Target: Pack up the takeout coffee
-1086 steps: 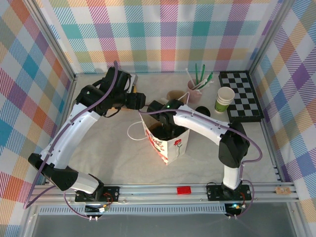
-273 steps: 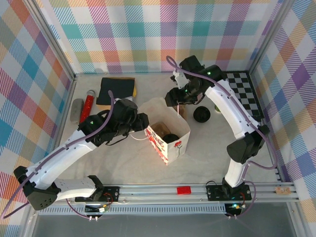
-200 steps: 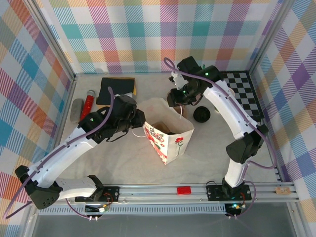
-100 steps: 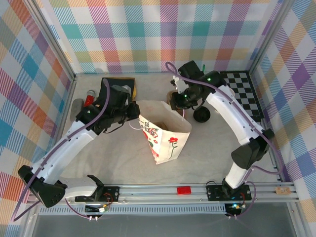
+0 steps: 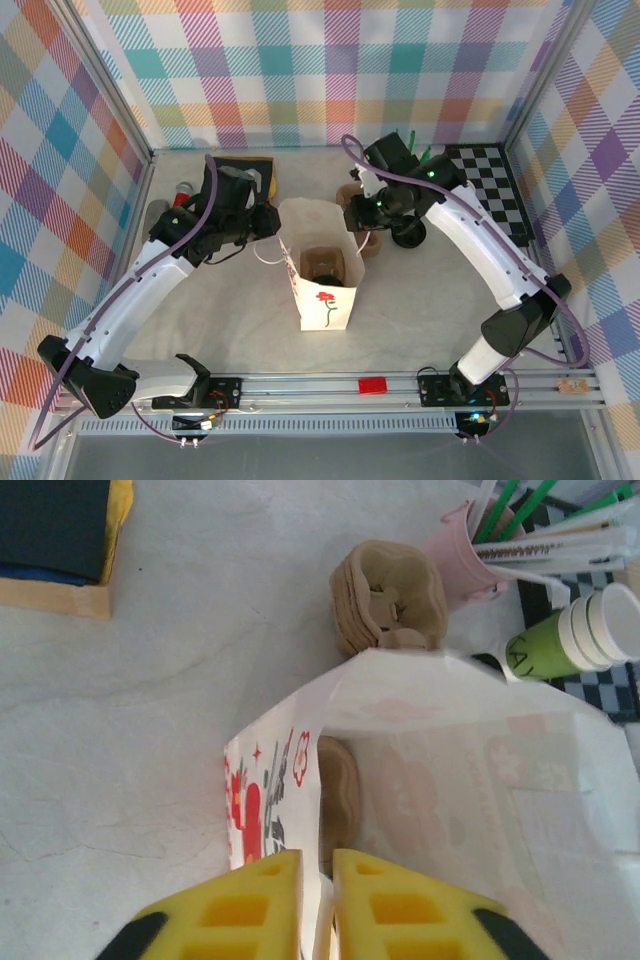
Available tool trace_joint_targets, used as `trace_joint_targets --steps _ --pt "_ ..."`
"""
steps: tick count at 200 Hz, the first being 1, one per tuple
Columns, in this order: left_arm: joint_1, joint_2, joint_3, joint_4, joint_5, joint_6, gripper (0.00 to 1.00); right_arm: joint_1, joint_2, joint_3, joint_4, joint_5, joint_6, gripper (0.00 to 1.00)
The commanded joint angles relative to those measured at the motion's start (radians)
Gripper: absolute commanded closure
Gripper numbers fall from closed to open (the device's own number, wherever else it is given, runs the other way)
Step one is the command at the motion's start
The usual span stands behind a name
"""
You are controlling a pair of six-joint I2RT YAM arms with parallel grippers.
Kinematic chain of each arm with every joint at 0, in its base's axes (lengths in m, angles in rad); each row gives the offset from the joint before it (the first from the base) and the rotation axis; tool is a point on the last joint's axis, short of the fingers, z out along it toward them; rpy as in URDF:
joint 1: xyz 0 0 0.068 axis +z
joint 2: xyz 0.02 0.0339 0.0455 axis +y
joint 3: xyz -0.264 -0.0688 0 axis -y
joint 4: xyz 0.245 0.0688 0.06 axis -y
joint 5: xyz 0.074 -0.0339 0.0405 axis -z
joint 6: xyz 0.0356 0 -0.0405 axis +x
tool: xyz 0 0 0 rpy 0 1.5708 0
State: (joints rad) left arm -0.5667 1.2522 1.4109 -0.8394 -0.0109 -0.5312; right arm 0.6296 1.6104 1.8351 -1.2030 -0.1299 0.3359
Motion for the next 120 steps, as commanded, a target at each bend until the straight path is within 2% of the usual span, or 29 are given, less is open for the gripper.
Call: trace_joint_targets --steps 1,27,40,55,90,120 --pt "0.011 -0.001 0.01 -0.027 0.0 0.013 0.71 0.007 -0.029 -0.007 0.0 0.01 0.011 0.62" --pt "0.011 -0.004 0.033 -0.034 0.012 0.026 0.46 0.011 -0.022 0.02 -0.007 0.008 0.007 0.46" --pt "0.011 0.001 0.063 -0.047 0.017 0.038 0.38 0.017 -0.011 0.052 -0.018 0.003 0.002 0.39" --pt "0.011 0.01 0.107 -0.072 0.011 0.055 0.33 0.02 -0.001 0.095 -0.032 0.001 -0.002 0.33" --pt "0.011 0.012 0.192 -0.111 -0.026 0.089 0.28 0.021 0.022 0.193 -0.063 0.025 -0.012 0.11" --pt "0.013 -0.022 0.204 -0.089 -0.058 0.117 0.26 0.021 0.041 0.282 -0.089 0.085 -0.029 0.04"
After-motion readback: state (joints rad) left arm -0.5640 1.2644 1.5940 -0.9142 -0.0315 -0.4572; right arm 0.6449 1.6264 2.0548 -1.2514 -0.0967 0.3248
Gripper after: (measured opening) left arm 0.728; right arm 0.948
